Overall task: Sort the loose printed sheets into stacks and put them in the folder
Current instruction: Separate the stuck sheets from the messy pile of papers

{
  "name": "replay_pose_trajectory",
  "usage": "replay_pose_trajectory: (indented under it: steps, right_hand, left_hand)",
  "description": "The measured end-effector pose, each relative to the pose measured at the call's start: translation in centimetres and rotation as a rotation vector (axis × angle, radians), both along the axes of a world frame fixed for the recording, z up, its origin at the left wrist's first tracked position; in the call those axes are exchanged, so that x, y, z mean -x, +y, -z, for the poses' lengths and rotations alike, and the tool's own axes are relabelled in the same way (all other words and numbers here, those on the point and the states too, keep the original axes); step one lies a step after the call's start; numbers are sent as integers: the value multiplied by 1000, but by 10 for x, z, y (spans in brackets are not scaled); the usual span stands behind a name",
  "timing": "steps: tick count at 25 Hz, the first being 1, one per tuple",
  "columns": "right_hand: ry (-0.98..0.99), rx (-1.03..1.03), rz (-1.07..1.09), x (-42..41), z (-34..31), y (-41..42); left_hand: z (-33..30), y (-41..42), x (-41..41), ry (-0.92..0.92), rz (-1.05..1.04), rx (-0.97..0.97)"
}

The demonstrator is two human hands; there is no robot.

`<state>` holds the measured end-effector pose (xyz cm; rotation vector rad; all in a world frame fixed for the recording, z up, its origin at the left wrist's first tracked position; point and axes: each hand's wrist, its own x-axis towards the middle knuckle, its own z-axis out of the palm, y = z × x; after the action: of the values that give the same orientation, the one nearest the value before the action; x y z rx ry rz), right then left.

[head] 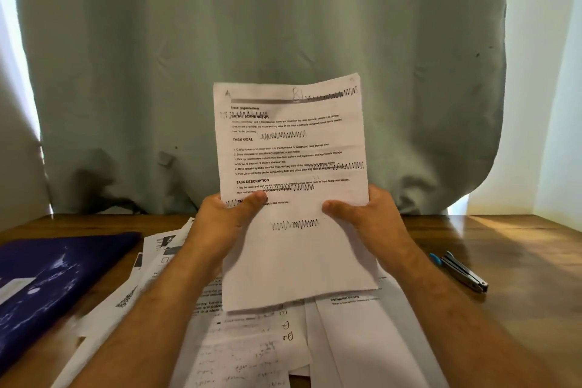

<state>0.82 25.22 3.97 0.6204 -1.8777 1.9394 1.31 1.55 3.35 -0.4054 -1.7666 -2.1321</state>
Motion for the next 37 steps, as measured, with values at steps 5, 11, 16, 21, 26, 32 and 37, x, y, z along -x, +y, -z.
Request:
replay_pose_trajectory:
  steps: [5, 11, 16, 21, 26, 32, 37]
  right_hand:
    - [-249, -48, 58, 6, 6, 13]
    - [-540, -60, 299, 18, 22, 29]
    - [-578, -15, 273, 22, 35, 27]
    - [-607, -65, 229, 18, 33, 19]
    - [-645, -208, 183, 14, 37, -3]
    - [-639, -62, 194, 17, 38, -2]
    - [-558, -2, 359, 22, 38, 1]
  left_hand:
    - [18, 4, -2, -408, 164, 74]
    - [32, 15, -5, -662, 325, 179]
    - [37, 2, 1, -766, 427, 150]
    - [34, -7, 12, -706, 273, -54]
    - [31, -11, 19, -616, -53, 18]
    - [37, -3, 20, -603, -86, -8]
    - [39, 4, 17, -597, -53, -12]
